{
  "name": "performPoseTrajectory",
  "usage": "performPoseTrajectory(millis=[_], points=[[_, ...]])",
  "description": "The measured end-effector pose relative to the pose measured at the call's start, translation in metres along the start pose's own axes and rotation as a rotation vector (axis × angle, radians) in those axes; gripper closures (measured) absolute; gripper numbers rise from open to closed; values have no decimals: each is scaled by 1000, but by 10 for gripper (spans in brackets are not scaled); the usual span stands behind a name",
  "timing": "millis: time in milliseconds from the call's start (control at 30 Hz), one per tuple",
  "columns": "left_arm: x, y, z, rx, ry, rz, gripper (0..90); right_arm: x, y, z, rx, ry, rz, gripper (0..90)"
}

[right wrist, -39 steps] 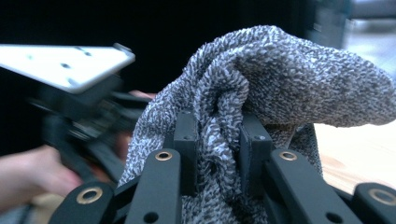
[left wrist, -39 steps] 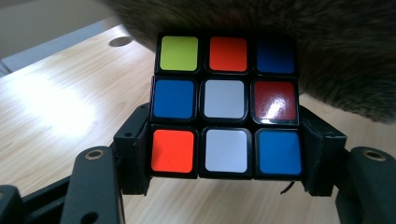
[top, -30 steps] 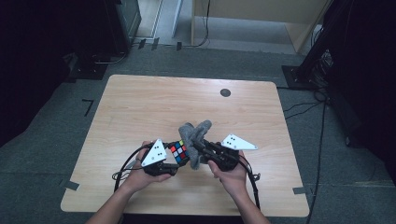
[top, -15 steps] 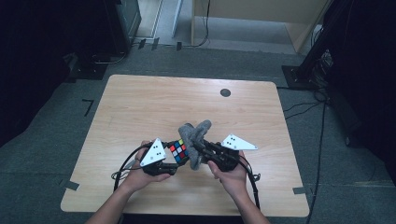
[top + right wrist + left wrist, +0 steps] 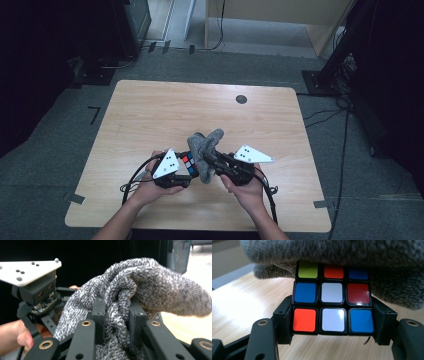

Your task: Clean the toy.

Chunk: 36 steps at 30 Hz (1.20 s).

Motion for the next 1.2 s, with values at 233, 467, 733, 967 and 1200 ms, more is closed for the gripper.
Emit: performPoseTrajectory(millis=[233, 467, 733, 967, 1200], points=[[8, -10, -7, -13, 46, -71, 344, -24, 42, -12, -177, -119, 63, 737], [-1, -4, 2, 14, -7, -13, 344, 11, 3, -12, -37, 12, 8, 735], [11, -7, -13, -34, 88, -57, 344, -14, 23, -5, -84, -37, 33, 744], [5, -9, -7, 5, 45, -25, 345, -7, 26, -13, -85, -14, 58, 742], [14, -7, -14, -39, 88, -68, 345, -8, 16, -6, -53, 3, 31, 748]])
Point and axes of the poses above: each handheld gripper's, and its own axes: z roughly forward along the jaws, x roughly out of its top, y roughly to its right, the point moved 8 cm from there along z, roughly forward along the jaws, and after that the axes turned 15 degrees about x, right-handed, at the moved point
